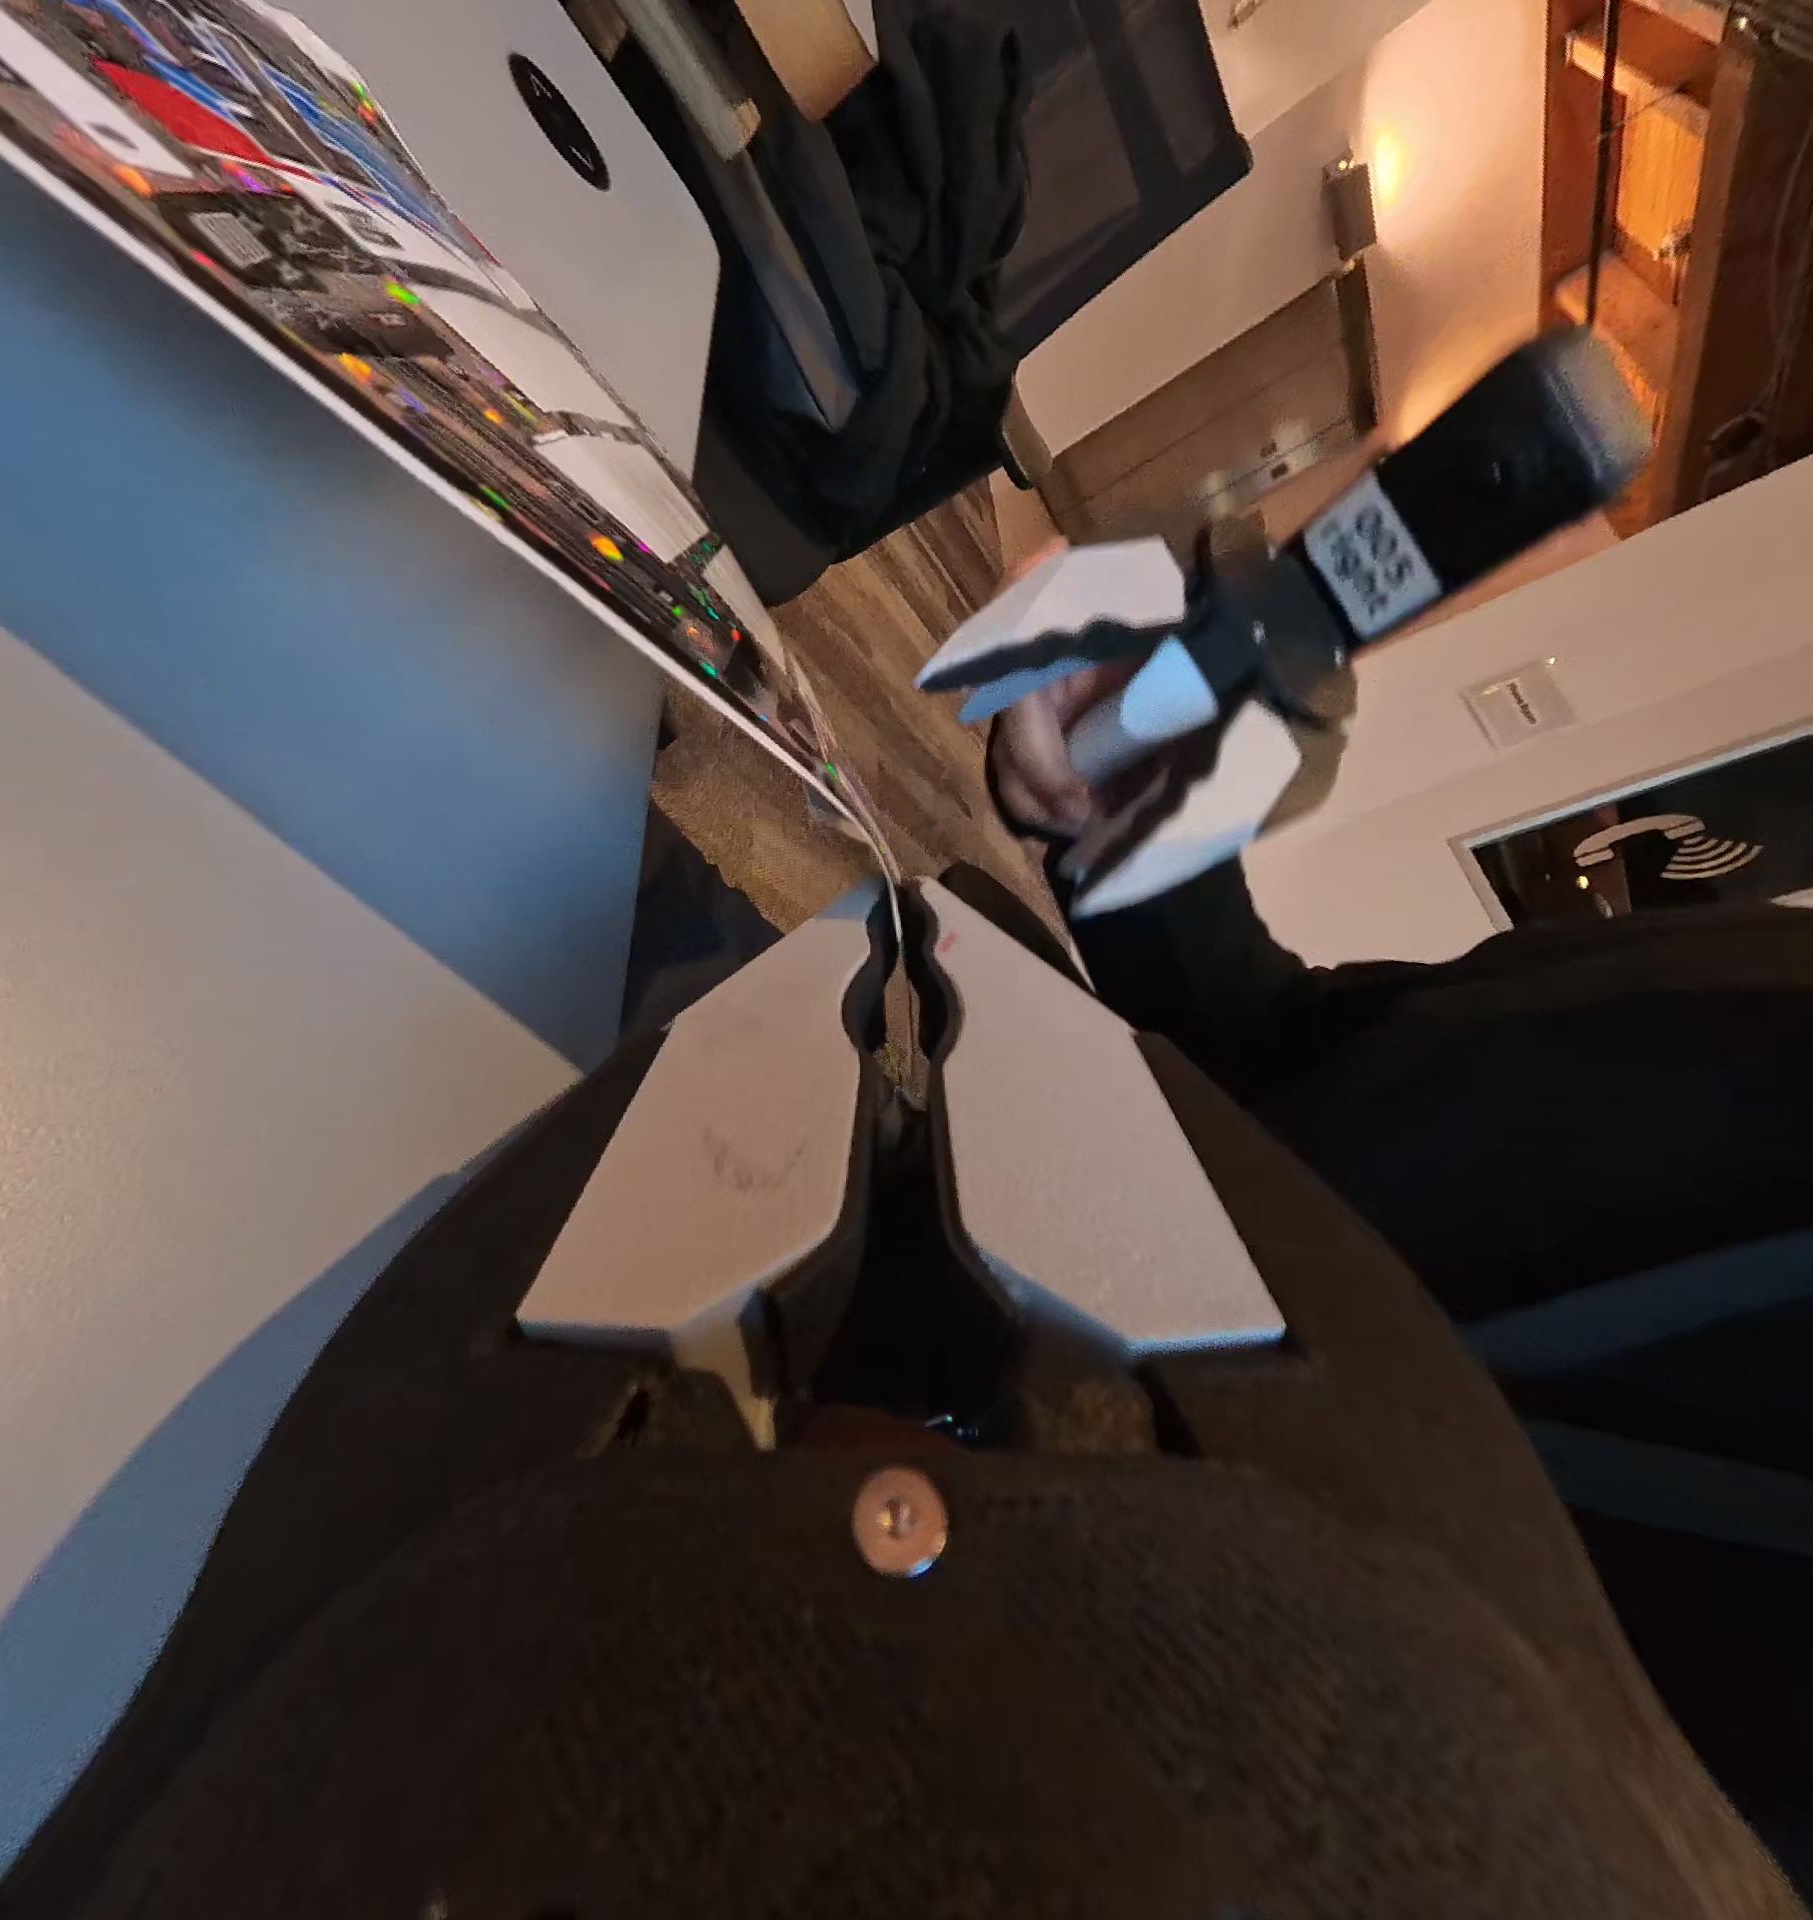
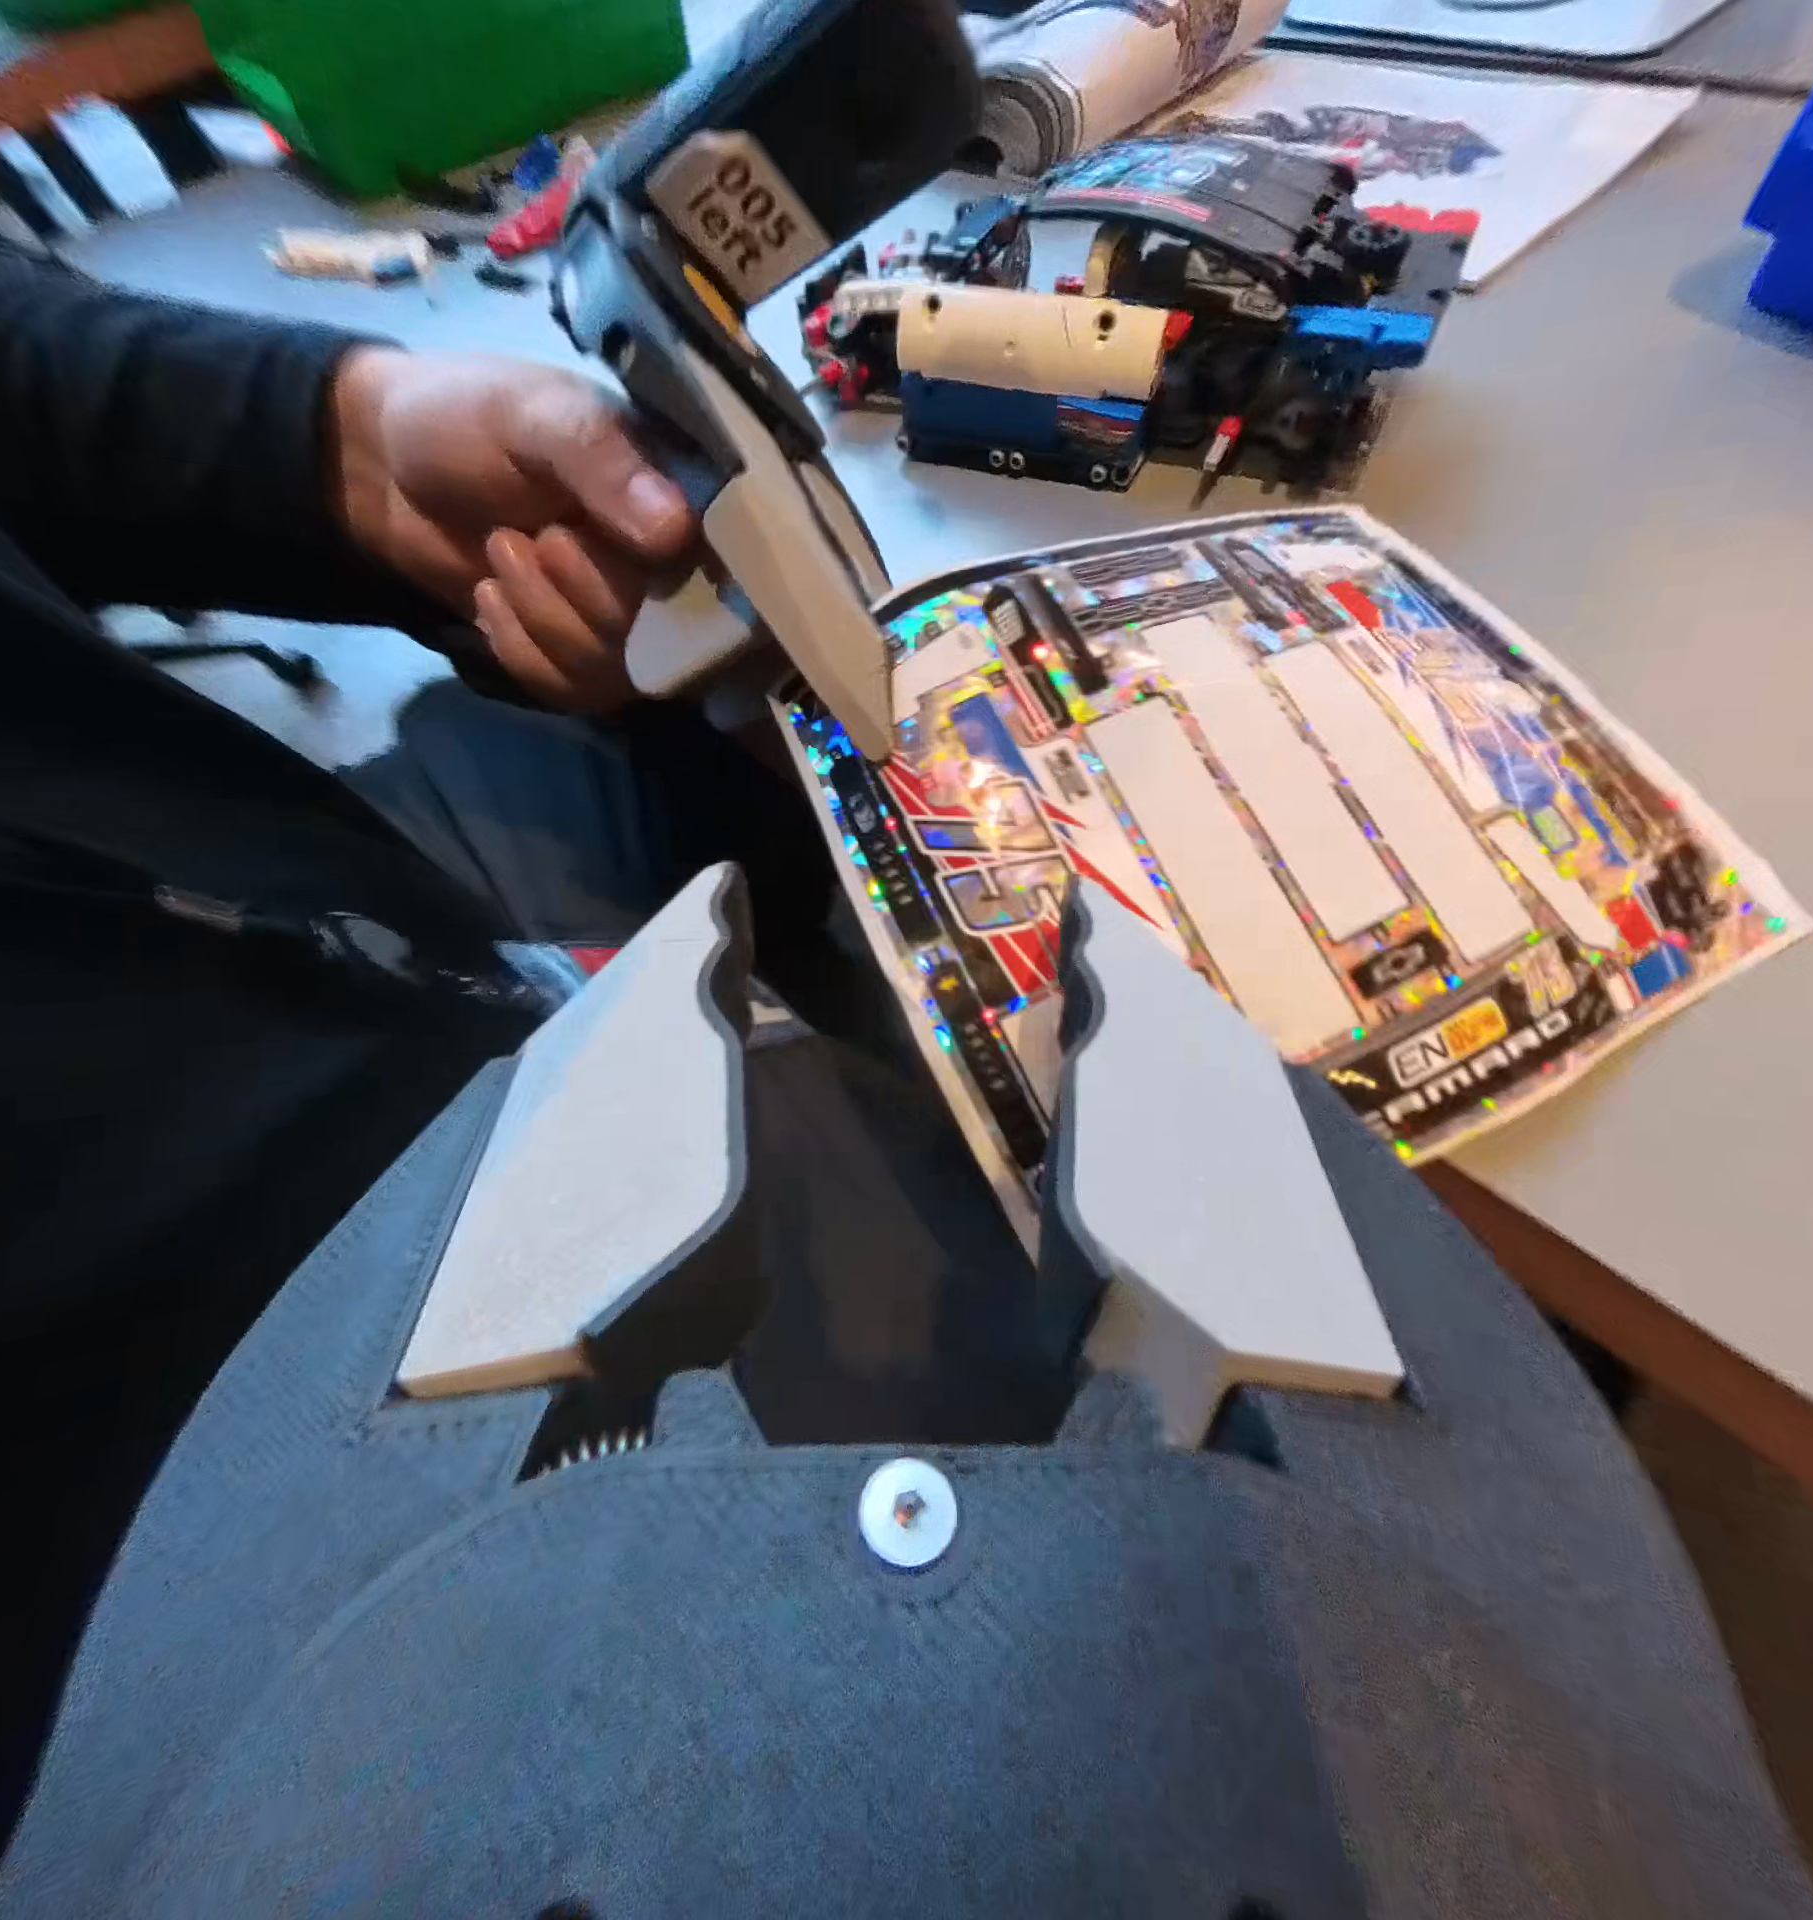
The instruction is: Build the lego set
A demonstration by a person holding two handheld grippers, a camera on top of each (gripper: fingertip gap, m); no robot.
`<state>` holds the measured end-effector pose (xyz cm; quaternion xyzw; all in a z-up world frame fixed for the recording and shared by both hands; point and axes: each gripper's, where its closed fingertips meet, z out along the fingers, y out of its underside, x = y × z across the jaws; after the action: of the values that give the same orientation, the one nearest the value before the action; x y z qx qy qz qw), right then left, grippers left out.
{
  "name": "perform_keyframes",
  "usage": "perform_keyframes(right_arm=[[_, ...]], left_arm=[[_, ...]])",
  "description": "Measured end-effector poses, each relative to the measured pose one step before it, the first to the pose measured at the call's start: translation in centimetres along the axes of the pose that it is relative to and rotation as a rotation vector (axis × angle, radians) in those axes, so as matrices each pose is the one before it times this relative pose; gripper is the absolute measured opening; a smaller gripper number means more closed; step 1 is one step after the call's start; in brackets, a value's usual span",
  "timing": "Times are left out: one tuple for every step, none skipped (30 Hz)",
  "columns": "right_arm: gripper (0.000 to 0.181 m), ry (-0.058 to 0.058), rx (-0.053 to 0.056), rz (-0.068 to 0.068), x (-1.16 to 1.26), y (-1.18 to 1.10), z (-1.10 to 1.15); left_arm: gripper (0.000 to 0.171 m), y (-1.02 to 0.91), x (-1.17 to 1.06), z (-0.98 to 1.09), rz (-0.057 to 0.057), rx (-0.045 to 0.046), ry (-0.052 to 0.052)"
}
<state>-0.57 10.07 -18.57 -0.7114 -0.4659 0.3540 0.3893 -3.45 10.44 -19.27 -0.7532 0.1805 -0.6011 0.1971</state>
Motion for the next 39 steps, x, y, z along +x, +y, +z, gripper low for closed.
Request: perform_keyframes(right_arm=[[0.059, 0.0443, -0.0126, -0.0554, -0.134, 0.151, 0.847], [0.058, 0.0642, -0.0092, -0.0643, 0.196, 0.088, 0.671], [0.055, 0.0650, -0.0085, -0.0655, 0.279, 0.071, 0.480], [0.053, 0.0585, -0.0126, -0.0629, 0.329, 0.132, 0.309], [0.044, 0.0607, -0.0109, -0.0505, 0.517, 0.123, 0.161], [0.037, 0.0426, -0.0029, -0.0401, 0.409, 0.036, 0.021], [0.025, 0.0157, 0.0117, -0.0301, 0.115, -0.192, -0.137], [0.012, 0.0095, 0.0243, -0.0201, 0.097, -0.375, -0.268], [0.006, 0.0114, 0.0283, -0.0206, 0.156, -0.416, -0.303], [0.004, 0.0112, 0.0197, -0.0272, 0.168, -0.241, -0.247], [0.003, 0.0137, 0.0056, -0.0312, 0.209, -0.032, -0.169], [0.003, 0.0110, -0.0008, -0.0329, 0.138, 0.082, -0.124], [0.002, 0.0044, -0.0015, -0.0310, 0.013, 0.104, -0.058], [0.002, -0.0008, -0.0025, -0.0268, -0.085, 0.147, -0.020], [0.002, 0.0002, -0.0039, -0.0207, -0.075, 0.192, -0.012], [0.002, 0.0012, -0.0050, -0.0096, -0.010, 0.197, -0.003], [0.002, -0.0019, -0.0006, -0.0007, -0.024, 0.103, -0.010], [0.002, -0.0034, 0.0046, -0.0026, -0.051, -0.020, -0.064], [0.002, 0.0021, 0.0038, -0.0136, 0.004, -0.035, -0.082], [0.002, 0.0060, -0.0011, -0.0216, 0.040, 0.029, -0.068], [0.002, 0.0026, -0.0043, -0.0198, 0.014, 0.080, -0.055], [0.002, 0.0000, -0.0022, -0.0155, -0.017, 0.059, -0.058], [0.002, 0.0000, 0.0010, -0.0143, -0.015, 0.038, -0.064], [0.002, 0.0001, 0.0012, -0.0122, -0.015, 0.059, -0.062], [0.002, 0.0006, 0.0015, -0.0078, 0.014, 0.041, -0.051], [0.002, 0.0000, 0.0012, -0.0039, 0.022, 0.030, -0.063], [0.002, -0.0006, 0.0015, -0.0033, 0.013, 0.013, -0.058], [0.002, -0.0016, 0.0016, -0.0044, -0.020, -0.021, -0.040], [0.002, -0.0008, 0.0004, -0.0047, -0.015, -0.004, -0.037], [0.002, 0.0010, -0.0006, -0.0042, 0.004, 0.014, -0.028], [0.002, 0.0002, -0.0003, -0.0043, -0.013, 0.015, -0.022], [0.002, -0.0009, 0.0002, -0.0039, -0.022, 0.008, -0.029], [0.002, -0.0003, -0.0010, -0.0022, 0.000, 0.053, -0.018], [0.002, -0.0004, -0.0013, -0.0028, -0.004, 0.054, -0.026], [0.002, 0.0007, 0.0008, -0.0054, 0.000, 0.008, -0.034], [0.003, -0.0006, 0.0013, -0.0022, -0.011, 0.002, -0.034], [0.003, -0.0082, -0.0012, 0.0099, -0.089, 0.077, 0.022], [0.004, -0.0152, -0.0032, 0.0281, -0.150, 0.144, 0.046], [0.006, -0.0191, 0.0005, 0.0463, -0.124, 0.157, 0.067]], left_arm=[[0.000, -0.210, 0.025, -0.013, -0.0147, 0.01062, 0.0037], [0.000, -0.211, 0.142, -0.008, -0.0171, 0.01140, 0.0111], [0.000, -0.208, 0.227, 0.004, -0.0191, 0.01187, 0.0161], [0.000, -0.189, 0.243, 0.012, -0.0205, 0.01156, 0.0172], [0.000, -0.192, 0.228, 0.006, -0.0197, 0.01087, 0.0167], [0.000, -0.156, 0.169, 0.000, -0.0160, 0.00913, 0.0129], [0.000, -0.149, 0.078, -0.002, -0.0097, 0.00835, 0.0055], [0.000, -0.070, -0.019, -0.003, -0.0027, 0.00131, -0.0001], [0.003, -0.022, 0.023, -0.003, -0.0011, -0.00449, 0.0029], [0.012, -0.012, -0.051, 0.014, -0.0043, -0.00673, -0.0027], [0.017, -0.035, -0.096, -0.001, 0.0010, -0.00668, -0.0065], [0.017, -0.086, -0.079, -0.001, 0.0072, -0.00351, -0.0081], [0.015, -0.129, -0.044, 0.023, 0.0095, -0.00038, -0.0077], [0.013, -0.095, 0.024, 0.066, 0.0064, -0.00236, -0.0059], [0.013, -0.101, 0.078, 0.081, 0.0041, -0.00199, -0.0017], [0.011, -0.137, 0.074, 0.071, 0.0057, 0.00140, -0.0020], [0.009, -0.166, -0.021, 0.041, 0.0103, 0.00515, -0.0084], [0.008, -0.082, -0.084, 0.038, 0.0116, 0.00163, -0.0106], [0.007, -0.014, -0.069, 0.063, 0.0065, -0.00239, -0.0066], [0.007, 0.033, -0.072, 0.088, -0.0007, -0.00426, -0.0035], [0.008, 0.031, -0.053, 0.081, -0.0061, -0.00155, 0.0007], [0.008, 0.053, -0.045, 0.081, -0.0069, -0.00219, 0.0027], [0.008, 0.043, -0.056, 0.061, -0.0047, -0.00160, 0.0018], [0.008, 0.022, -0.020, 0.059, -0.0035, -0.00083, 0.0021], [0.008, -0.003, -0.021, 0.042, -0.0010, -0.00069, 0.0004], [0.008, -0.015, 0.005, 0.040, 0.0009, 0.00017, 0.0000], [0.008, 0.001, 0.022, 0.030, 0.0027, -0.00159, -0.0008], [0.008, -0.017, 0.000, 0.036, 0.0026, -0.00125, -0.0012], [0.008, -0.060, -0.011, 0.009, -0.0008, 0.00111, -0.0012], [0.008, -0.092, -0.077, -0.007, -0.0024, 0.00335, -0.0030], [0.009, -0.082, -0.130, -0.013, -0.0032, 0.00262, -0.0039], [0.009, -0.069, -0.142, -0.006, -0.0021, 0.00231, -0.0047], [0.009, -0.067, -0.180, -0.010, -0.0010, 0.00338, -0.0073], [0.009, 0.011, -0.150, 0.026, -0.0011, -0.00009, -0.0055], [0.008, 0.072, -0.105, 0.062, -0.0018, -0.00340, -0.0032], [0.006, 0.037, -0.064, 0.069, 0.0020, -0.00026, -0.0034], [0.001, 0.010, 0.054, 0.066, 0.0075, 0.00263, 0.0004], [0.000, 0.015, 0.129, 0.064, 0.0109, 0.00036, 0.0016], [0.000, -0.082, 0.058, 0.008, 0.0157, 0.00427, -0.0050]])
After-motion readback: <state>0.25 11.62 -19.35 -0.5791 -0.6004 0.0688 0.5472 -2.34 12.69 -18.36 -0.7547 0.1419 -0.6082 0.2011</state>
